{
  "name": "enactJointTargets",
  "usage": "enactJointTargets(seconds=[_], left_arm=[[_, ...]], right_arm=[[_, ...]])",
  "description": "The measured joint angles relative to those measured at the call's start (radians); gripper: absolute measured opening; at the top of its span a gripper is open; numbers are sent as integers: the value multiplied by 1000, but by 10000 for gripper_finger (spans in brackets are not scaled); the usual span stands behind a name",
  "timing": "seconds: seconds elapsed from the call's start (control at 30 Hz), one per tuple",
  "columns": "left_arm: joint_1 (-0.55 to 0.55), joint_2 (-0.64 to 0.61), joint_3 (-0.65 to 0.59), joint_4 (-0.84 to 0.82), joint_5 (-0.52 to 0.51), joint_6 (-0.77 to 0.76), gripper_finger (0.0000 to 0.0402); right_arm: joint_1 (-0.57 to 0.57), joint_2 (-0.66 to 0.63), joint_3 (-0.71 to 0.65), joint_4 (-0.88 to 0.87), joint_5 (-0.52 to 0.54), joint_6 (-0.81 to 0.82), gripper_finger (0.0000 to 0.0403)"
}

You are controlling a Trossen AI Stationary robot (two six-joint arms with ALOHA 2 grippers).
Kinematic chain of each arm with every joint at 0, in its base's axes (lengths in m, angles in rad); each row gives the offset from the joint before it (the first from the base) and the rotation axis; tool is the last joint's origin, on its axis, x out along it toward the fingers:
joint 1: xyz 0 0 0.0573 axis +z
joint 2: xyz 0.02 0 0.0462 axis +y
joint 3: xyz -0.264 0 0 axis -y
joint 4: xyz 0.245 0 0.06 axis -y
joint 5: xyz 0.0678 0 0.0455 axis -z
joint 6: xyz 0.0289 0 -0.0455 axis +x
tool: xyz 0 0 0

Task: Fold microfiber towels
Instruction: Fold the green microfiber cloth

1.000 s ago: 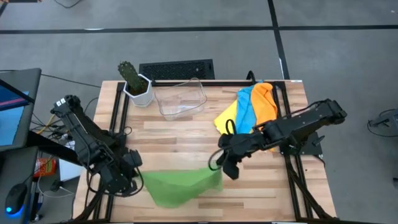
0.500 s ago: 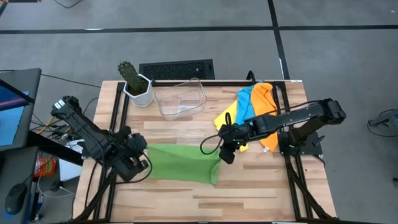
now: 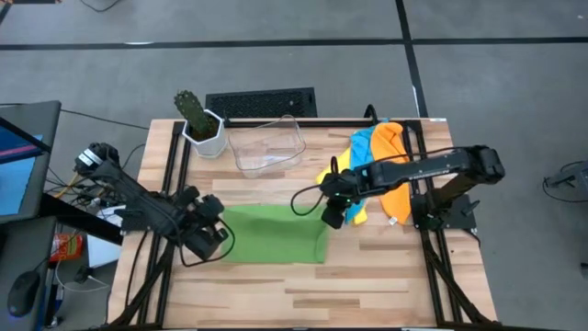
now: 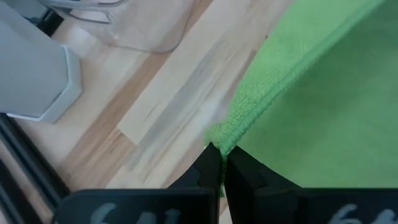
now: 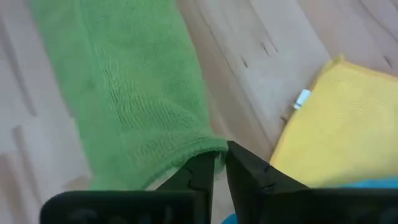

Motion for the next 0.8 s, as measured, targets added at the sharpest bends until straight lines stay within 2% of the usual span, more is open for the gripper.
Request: enactJointTargets(seconds=[0.33,0.63,0.8], left_arm=[[32,0,-53,76,-3,29,0],[34,0,-62,82,-29,26,0],[34,0,-62,90,-40,26,0]], right_arm=[[-11,157,1,61,-1,-145,112],[-9,179,2,118,-4,-318,165],[25,179,2,111,-3,-482,180]])
